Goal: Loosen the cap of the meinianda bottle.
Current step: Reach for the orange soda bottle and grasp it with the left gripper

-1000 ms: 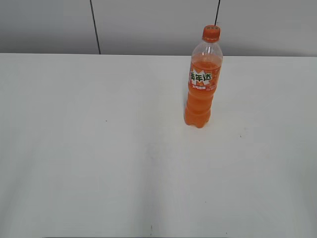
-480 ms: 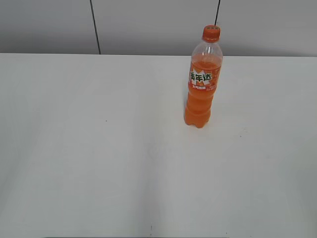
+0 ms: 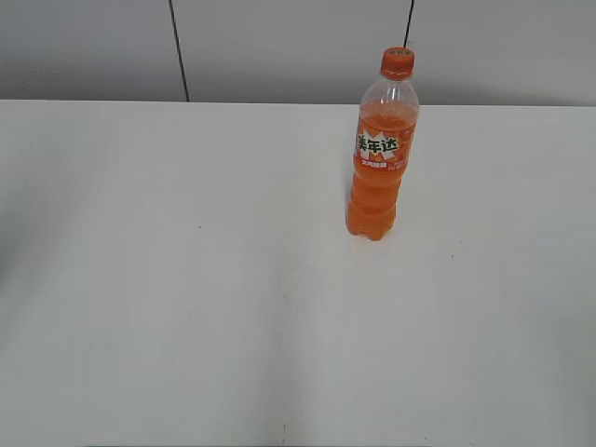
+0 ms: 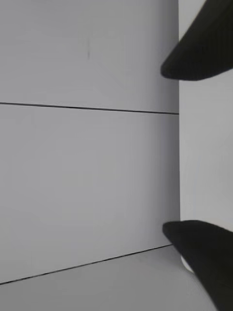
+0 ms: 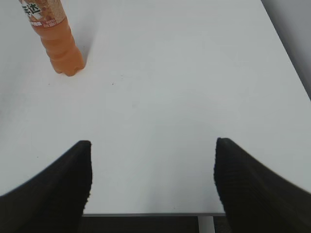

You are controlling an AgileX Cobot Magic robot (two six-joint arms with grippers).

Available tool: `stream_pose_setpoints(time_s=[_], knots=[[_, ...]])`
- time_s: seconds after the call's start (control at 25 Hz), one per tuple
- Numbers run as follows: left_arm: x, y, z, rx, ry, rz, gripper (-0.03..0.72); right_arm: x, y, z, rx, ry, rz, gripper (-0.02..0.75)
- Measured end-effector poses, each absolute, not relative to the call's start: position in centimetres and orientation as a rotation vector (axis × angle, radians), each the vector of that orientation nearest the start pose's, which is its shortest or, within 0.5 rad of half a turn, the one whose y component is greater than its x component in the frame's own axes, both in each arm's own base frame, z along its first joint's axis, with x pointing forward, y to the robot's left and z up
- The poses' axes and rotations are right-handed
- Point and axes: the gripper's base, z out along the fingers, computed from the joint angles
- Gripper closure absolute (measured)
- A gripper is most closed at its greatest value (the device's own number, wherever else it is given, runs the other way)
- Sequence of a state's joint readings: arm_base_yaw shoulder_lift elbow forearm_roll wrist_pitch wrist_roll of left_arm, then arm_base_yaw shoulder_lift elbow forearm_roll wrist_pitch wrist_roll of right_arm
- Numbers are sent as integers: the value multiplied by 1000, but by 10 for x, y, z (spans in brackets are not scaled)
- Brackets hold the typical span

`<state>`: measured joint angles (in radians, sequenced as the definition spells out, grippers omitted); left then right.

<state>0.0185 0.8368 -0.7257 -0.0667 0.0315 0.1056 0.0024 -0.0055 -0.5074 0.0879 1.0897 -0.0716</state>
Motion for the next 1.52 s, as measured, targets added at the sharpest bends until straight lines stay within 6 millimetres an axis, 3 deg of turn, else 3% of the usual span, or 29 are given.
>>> stream_pose_setpoints(time_s=[0.2,0.32,0.6,0.88,1.2,1.52], knots=[[253,-3,340,103,1710,69,151,-8,7,277,-82,2056,63,153],[285,-11,318,170,1709,80,151,-8,7,277,-83,2056,64,153],[329,-28,262,251,1715,-46,151,-8,7,277,-83,2056,64,153],[349,-52,211,438,1640,-253,151,-8,7,277,-83,2056,64,153],[357,-65,149,542,1661,-403,151,-8,7,277,-83,2056,64,153],[348,-84,121,691,1572,-592,133,-8,7,277,-83,2056,64,153]])
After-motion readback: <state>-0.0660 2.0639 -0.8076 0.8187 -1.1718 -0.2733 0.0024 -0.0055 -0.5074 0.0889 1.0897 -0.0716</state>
